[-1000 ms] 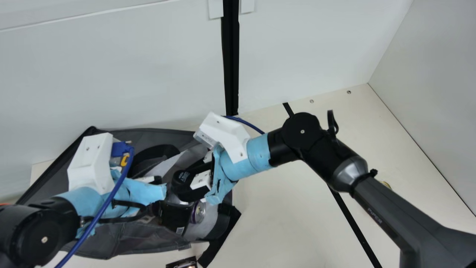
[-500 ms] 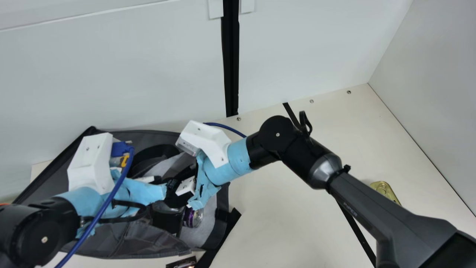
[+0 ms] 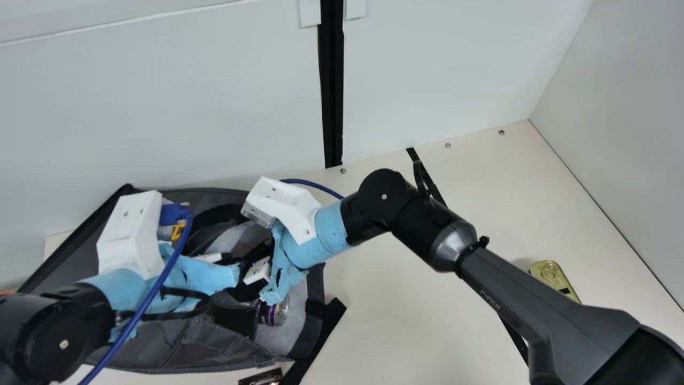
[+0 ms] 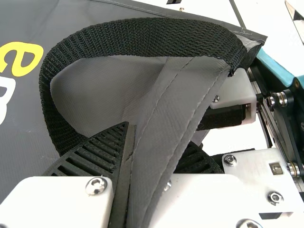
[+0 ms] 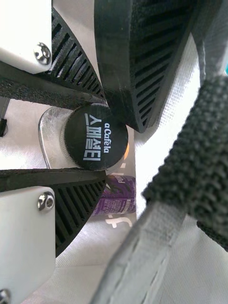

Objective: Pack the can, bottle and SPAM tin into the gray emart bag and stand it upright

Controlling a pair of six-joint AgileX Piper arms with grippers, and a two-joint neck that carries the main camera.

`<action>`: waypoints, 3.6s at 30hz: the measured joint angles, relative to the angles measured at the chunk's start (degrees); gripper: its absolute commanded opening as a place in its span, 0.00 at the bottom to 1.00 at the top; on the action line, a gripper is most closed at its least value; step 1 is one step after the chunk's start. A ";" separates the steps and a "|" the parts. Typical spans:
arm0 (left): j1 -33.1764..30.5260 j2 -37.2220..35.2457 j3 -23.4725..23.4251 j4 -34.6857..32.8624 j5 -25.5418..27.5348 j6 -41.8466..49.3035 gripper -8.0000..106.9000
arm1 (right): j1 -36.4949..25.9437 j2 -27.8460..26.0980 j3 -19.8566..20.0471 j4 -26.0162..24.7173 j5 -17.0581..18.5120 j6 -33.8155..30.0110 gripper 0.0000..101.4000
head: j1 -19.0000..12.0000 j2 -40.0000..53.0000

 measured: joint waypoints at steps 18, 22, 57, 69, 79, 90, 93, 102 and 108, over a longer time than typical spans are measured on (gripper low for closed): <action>0.00 0.00 0.00 0.00 0.00 0.00 0.00 | -1.44 -3.35 2.07 -0.73 0.70 -0.02 0.94 | 0.00 0.00; 0.00 0.00 0.00 0.00 0.00 0.00 0.00 | -1.84 -4.74 2.77 -1.05 0.85 -0.24 0.94 | 0.00 0.00; 0.00 0.00 0.00 0.00 0.00 0.00 0.00 | -13.40 -21.92 9.26 -5.63 7.36 0.62 0.94 | 0.00 0.00; 0.00 0.00 0.00 0.00 0.00 0.00 0.00 | -20.63 -27.01 10.49 -8.61 10.54 0.80 0.94 | 0.00 0.00; 0.00 0.00 0.00 0.00 0.00 0.00 0.00 | -27.59 -30.76 11.09 -10.88 13.67 -1.16 0.94 | 0.00 0.00; 0.00 0.00 0.00 0.00 0.00 0.00 0.00 | -32.48 -35.36 11.00 -17.00 13.72 -1.58 0.94 | 0.00 0.00; 0.00 0.00 0.00 0.00 0.00 0.00 0.00 | -33.67 -36.60 10.66 -19.20 13.78 -0.49 0.94 | 0.00 0.09; 0.00 0.00 0.00 0.00 0.00 0.00 0.00 | -37.36 -40.27 8.74 -24.98 13.72 6.90 0.94 | 0.00 0.09; 0.00 0.00 0.00 0.00 0.00 0.00 0.00 | -38.08 -42.96 7.81 -29.46 13.78 13.44 0.94 | 0.00 0.09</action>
